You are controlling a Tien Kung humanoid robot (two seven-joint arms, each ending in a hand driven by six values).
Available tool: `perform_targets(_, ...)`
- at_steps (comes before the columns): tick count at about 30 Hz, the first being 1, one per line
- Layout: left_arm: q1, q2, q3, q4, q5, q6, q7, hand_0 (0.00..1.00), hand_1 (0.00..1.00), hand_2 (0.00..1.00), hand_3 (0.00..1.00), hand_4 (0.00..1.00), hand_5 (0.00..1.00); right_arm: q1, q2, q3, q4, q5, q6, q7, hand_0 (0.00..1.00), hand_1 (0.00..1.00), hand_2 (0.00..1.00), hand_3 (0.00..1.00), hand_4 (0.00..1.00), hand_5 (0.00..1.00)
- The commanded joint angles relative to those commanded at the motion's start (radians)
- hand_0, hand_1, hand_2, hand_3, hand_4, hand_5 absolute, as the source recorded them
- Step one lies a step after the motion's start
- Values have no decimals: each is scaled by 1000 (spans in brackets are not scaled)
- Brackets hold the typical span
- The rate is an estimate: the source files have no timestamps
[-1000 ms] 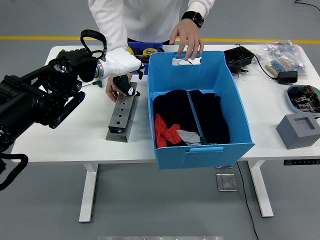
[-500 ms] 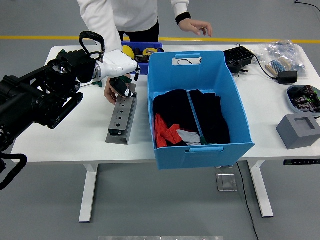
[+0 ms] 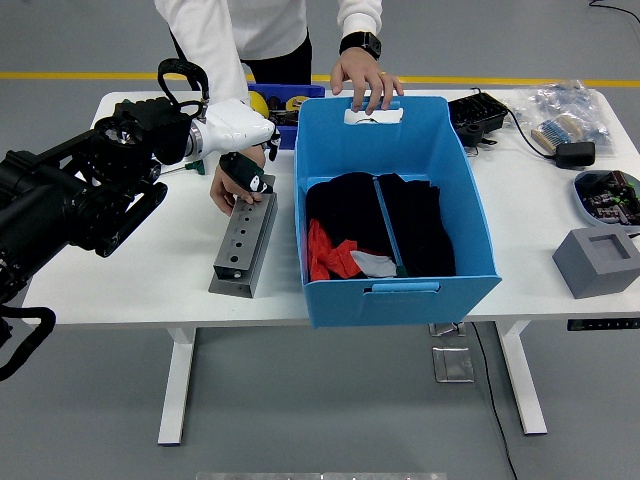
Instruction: Lift tool from toolbox,place it in box,lift tool from toolbox,place it in box
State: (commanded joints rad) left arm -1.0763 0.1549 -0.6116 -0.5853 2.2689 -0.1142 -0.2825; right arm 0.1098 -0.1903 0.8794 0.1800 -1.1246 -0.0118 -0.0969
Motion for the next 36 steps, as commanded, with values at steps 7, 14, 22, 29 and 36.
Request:
perform_targets(7, 2, 1, 40, 4, 0, -10, 7, 725, 673, 647, 596, 863, 560, -3, 0, -3, 0, 4, -1, 0, 695, 687, 777, 644, 891, 729)
perform_targets(14, -3, -5, 76, 9, 0, -20, 17, 725, 661, 624, 592, 867, 567, -7, 1, -3, 0, 3, -1, -2, 695, 687, 777, 644, 891, 728)
perform_targets(22, -7, -11, 102, 18, 0, -23, 20, 725, 658, 604, 593, 869, 572, -9, 1, -8, 0, 7, -1, -1, 694, 687, 778, 645, 890, 727)
perform_targets(29, -13, -15, 111, 26, 0, -31, 25, 729, 634, 548, 562, 871, 576, -6, 0, -12, 0, 13, -3, 0, 694, 688, 778, 645, 891, 728)
perform_targets(36, -18, -16, 123, 38, 0, -31, 26, 734, 629, 527, 546, 874, 583, -1, -1, -11, 0, 9, -3, -1, 695, 686, 776, 644, 891, 728)
